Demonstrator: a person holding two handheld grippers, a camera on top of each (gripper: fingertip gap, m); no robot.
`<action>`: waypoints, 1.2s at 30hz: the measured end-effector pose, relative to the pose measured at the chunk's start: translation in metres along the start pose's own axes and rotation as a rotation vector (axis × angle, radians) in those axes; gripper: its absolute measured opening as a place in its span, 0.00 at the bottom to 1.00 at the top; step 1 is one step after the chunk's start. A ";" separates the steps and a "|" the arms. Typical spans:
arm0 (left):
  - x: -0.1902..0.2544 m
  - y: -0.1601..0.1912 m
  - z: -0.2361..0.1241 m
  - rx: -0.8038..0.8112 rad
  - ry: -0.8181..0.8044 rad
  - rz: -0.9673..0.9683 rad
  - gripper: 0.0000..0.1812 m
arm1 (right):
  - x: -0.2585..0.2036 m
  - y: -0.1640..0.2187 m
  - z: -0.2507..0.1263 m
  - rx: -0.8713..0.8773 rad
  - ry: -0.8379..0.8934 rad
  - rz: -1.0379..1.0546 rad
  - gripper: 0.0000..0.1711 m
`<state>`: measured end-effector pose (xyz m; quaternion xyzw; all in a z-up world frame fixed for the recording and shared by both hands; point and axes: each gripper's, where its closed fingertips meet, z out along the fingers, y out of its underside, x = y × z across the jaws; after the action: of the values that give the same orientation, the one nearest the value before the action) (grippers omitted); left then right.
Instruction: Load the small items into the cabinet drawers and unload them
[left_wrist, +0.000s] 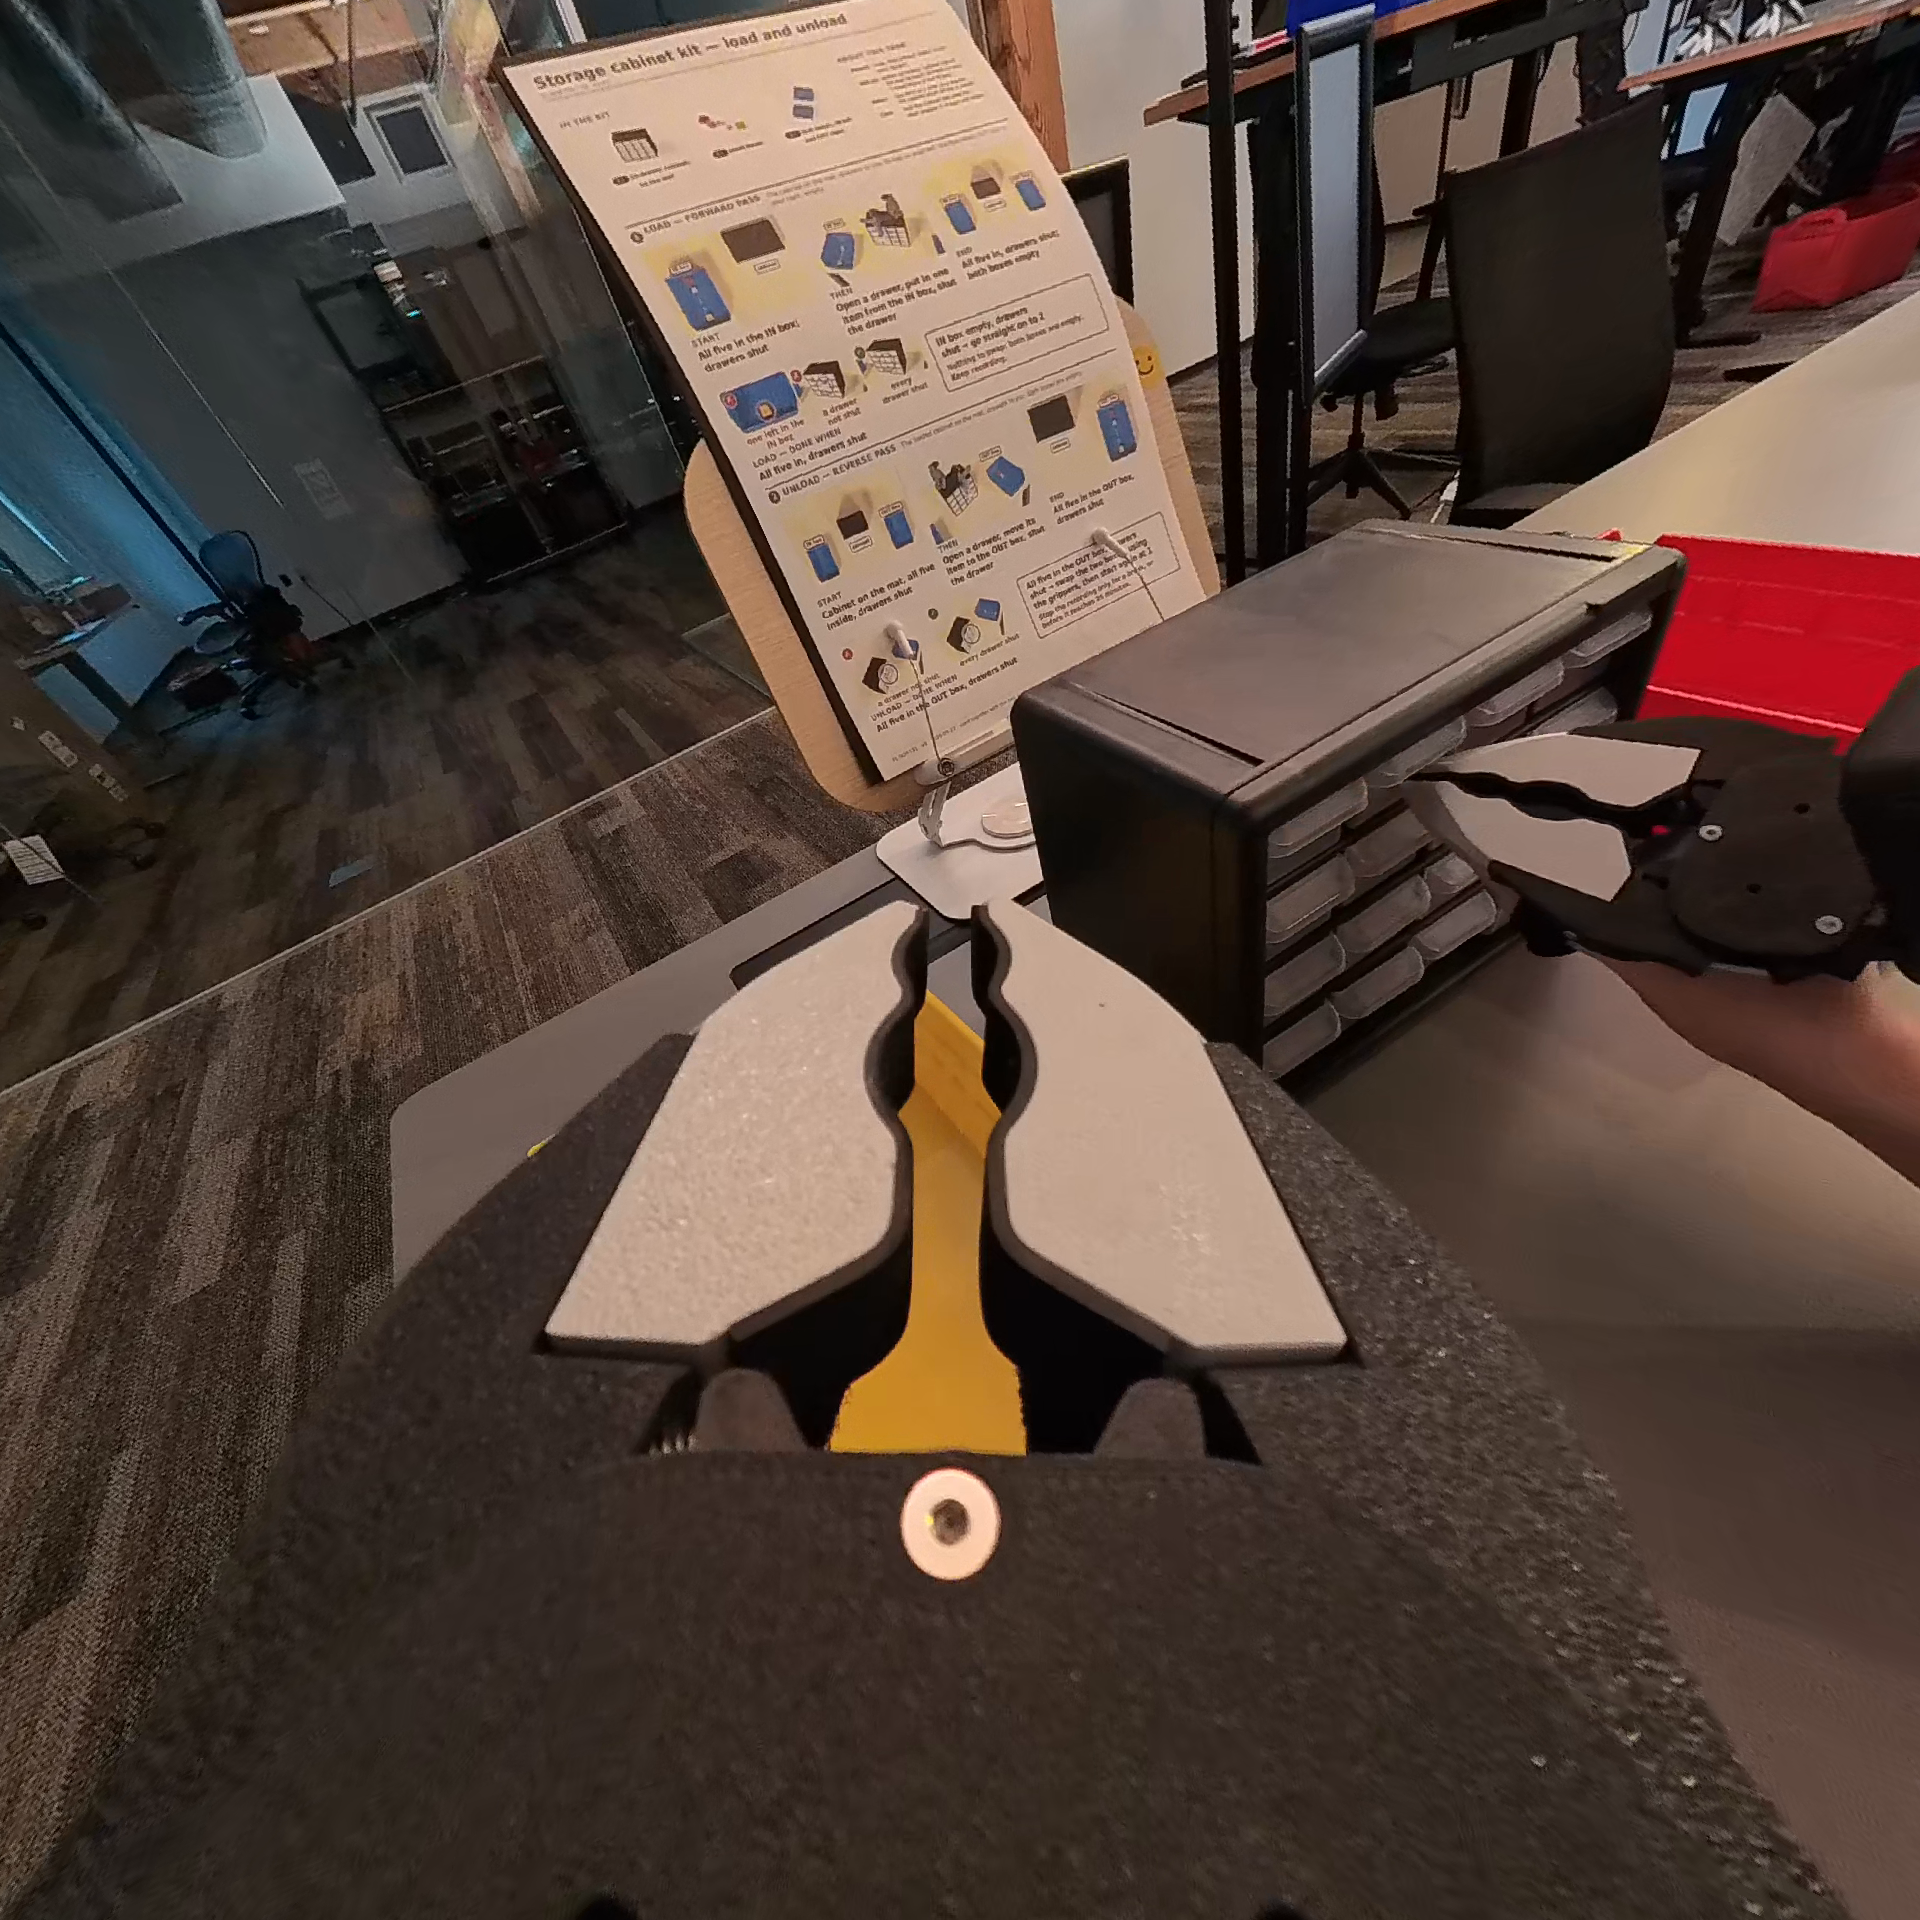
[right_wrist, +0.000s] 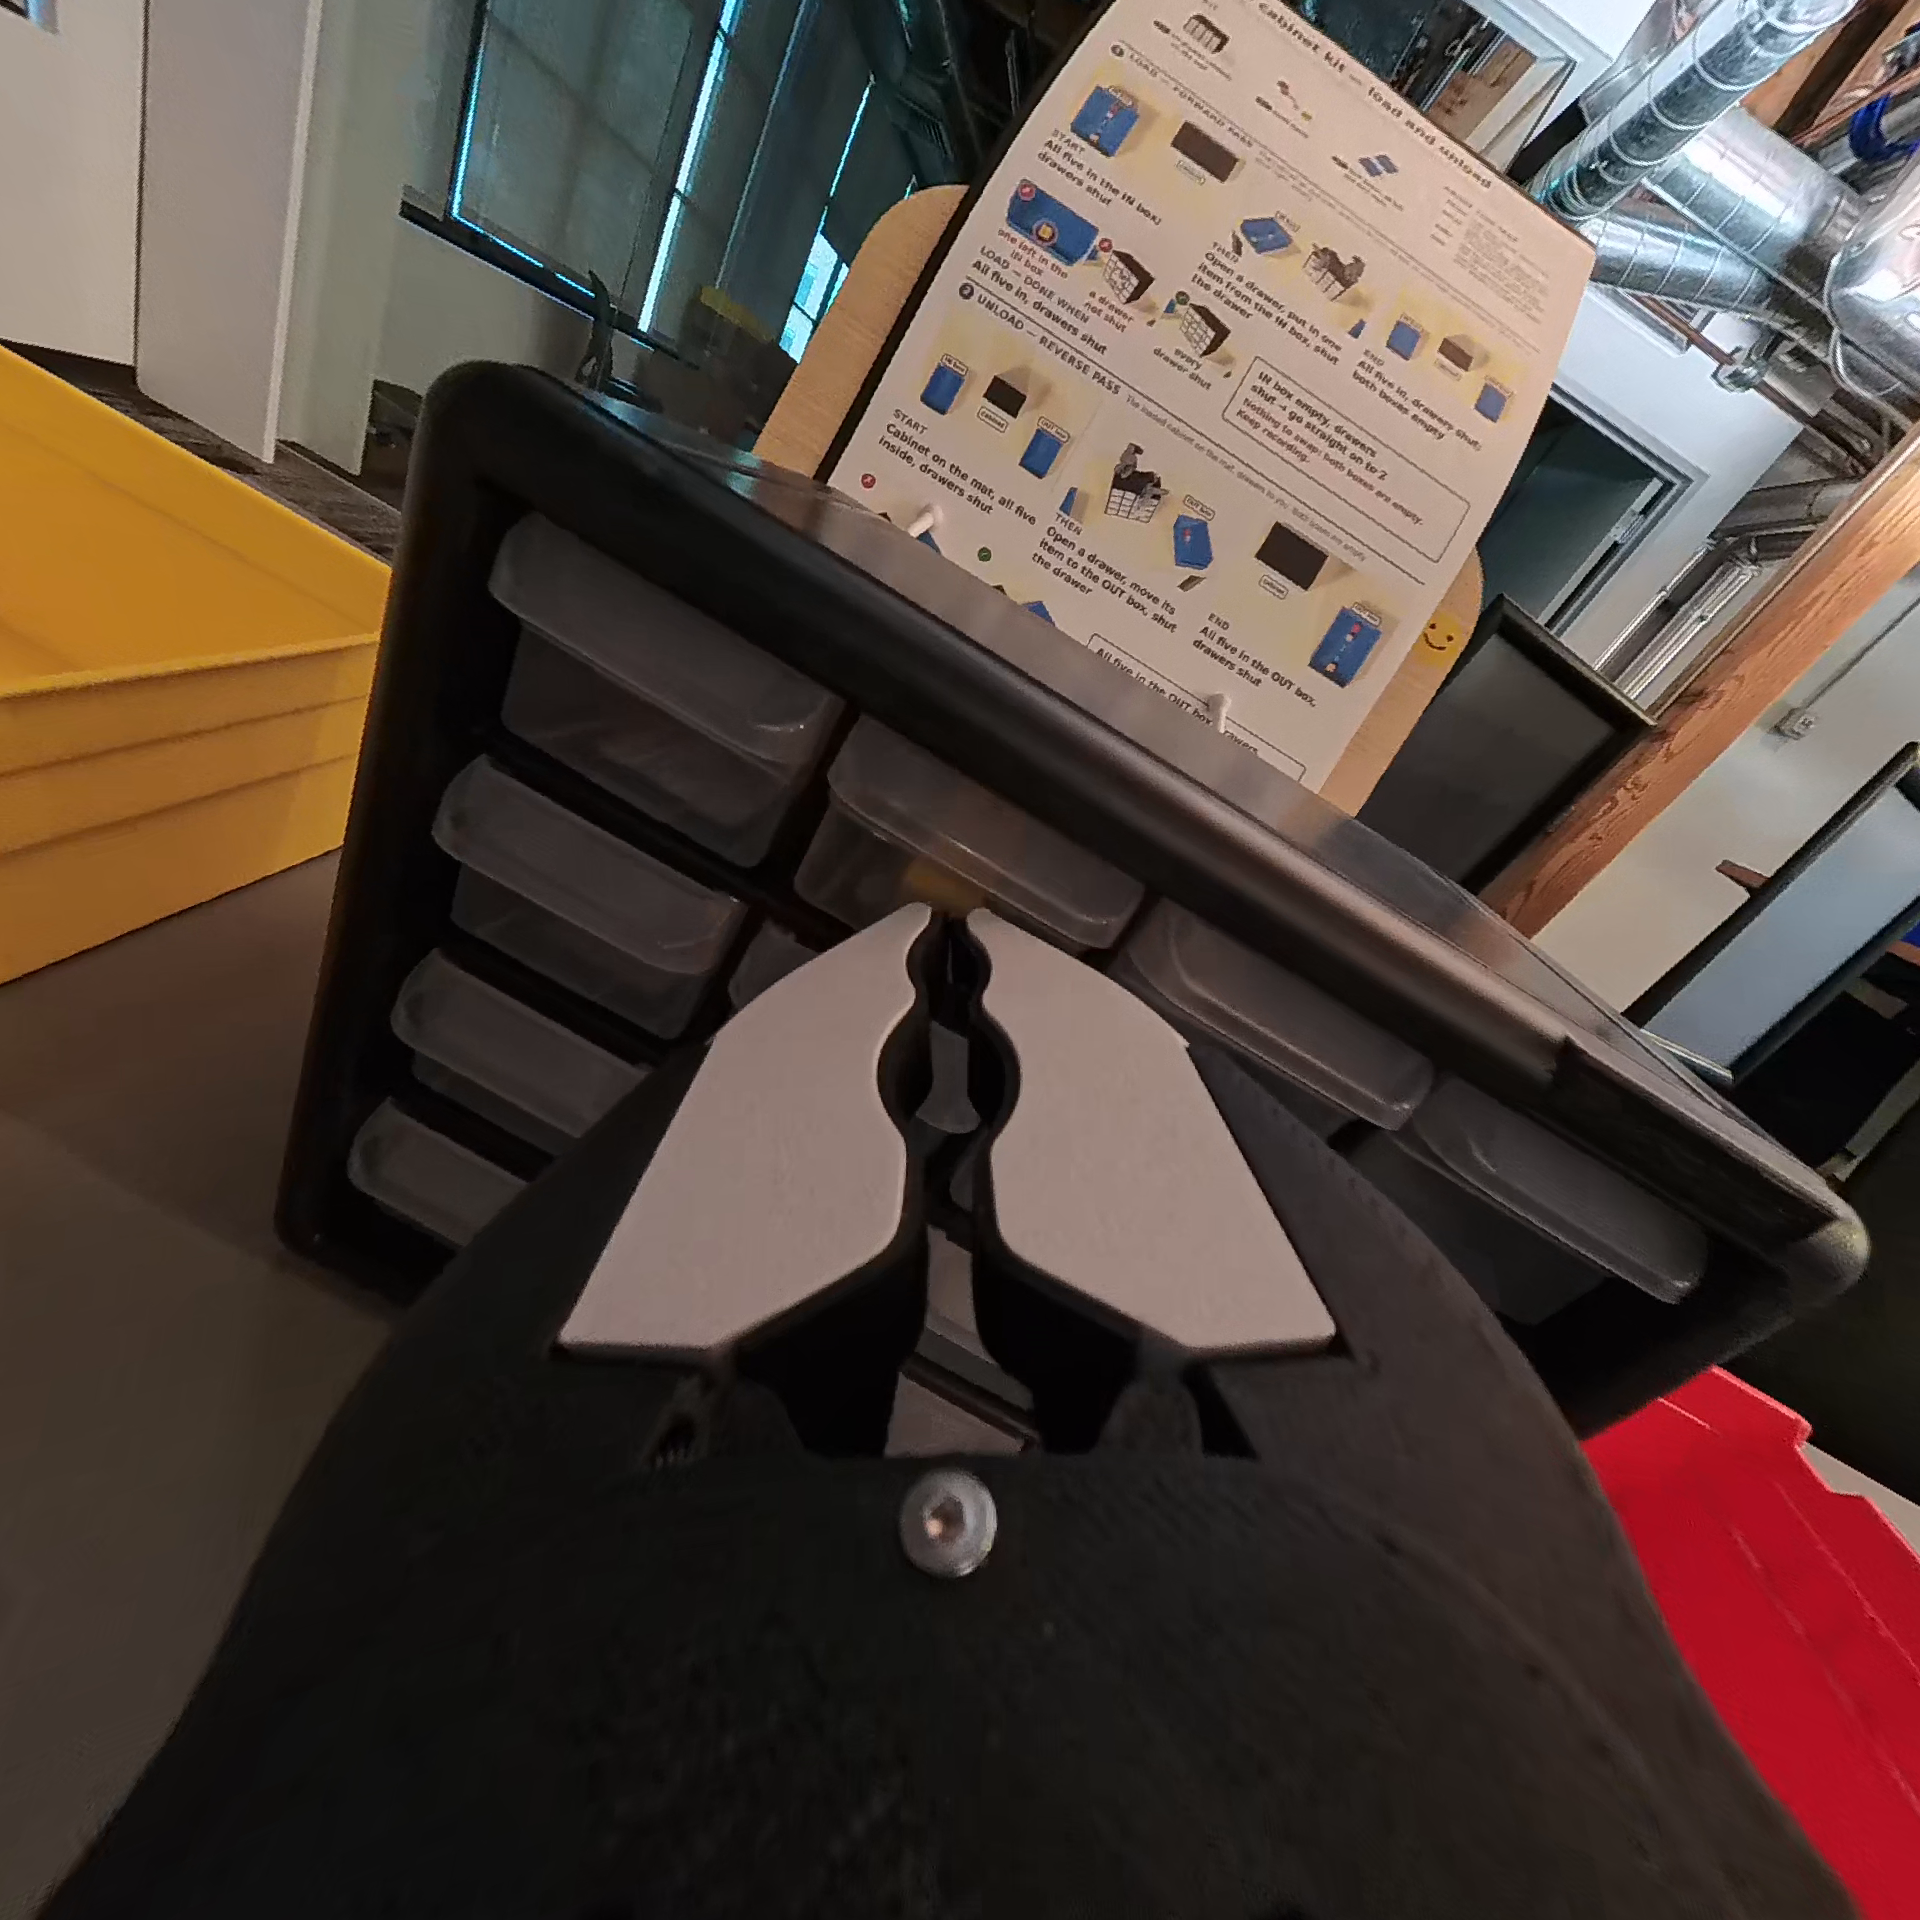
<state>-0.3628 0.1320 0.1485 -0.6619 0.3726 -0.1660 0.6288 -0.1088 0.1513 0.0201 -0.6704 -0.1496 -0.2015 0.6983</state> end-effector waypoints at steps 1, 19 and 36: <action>0.000 0.000 0.000 -0.002 0.000 0.001 0.04 | 0.000 0.001 0.001 -0.003 -0.002 -0.002 0.01; 0.011 0.002 0.014 -0.061 -0.006 0.033 0.04 | 0.016 -0.011 -0.037 0.045 -0.050 -0.123 0.02; 0.024 -0.004 0.029 -0.107 -0.049 0.081 0.04 | 0.053 0.004 -0.030 0.189 0.143 -0.635 0.13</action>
<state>-0.3261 0.1355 0.1416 -0.6828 0.3920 -0.1039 0.6077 -0.0625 0.1169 0.0398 -0.5068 -0.3198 -0.4406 0.6684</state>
